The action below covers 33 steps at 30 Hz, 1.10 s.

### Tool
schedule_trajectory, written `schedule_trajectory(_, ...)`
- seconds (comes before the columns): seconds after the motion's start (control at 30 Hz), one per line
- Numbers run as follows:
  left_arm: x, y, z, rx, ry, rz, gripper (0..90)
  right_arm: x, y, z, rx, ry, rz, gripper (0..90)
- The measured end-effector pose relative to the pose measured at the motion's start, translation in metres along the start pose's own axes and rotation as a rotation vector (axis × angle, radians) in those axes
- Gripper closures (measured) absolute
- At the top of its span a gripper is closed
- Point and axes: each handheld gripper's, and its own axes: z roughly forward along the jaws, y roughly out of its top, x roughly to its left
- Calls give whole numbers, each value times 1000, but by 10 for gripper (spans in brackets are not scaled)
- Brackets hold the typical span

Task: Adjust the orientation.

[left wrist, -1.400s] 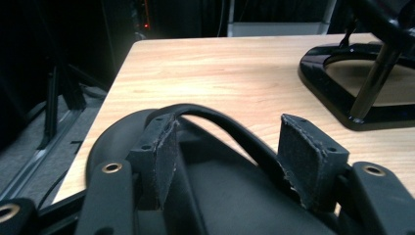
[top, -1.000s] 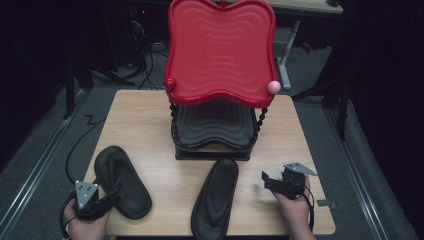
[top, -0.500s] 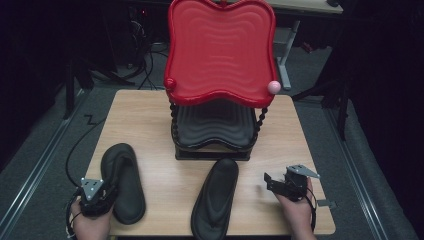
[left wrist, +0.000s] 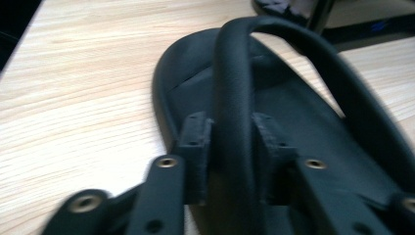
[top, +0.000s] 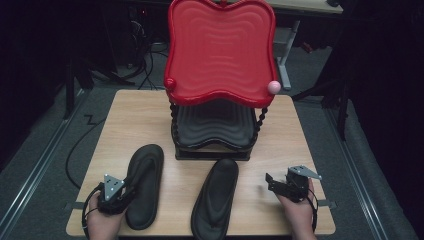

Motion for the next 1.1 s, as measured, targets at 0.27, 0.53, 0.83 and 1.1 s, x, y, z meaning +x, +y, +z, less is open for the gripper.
schedule_trajectory(0.27,2,0,6,3,-27,-14,631,0,-1,0,0,-1,-12,122)
schedule_trajectory(0.53,3,8,4,-14,-26,-61,742,-1,-3,-3,-6,14,0,121)
schedule_trajectory(0.83,-9,13,-32,-152,-75,-55,749,13,4,-12,-91,62,-26,125)
schedule_trajectory(1.1,-31,12,-51,-197,-140,-23,751,35,10,-19,-148,113,-77,151)
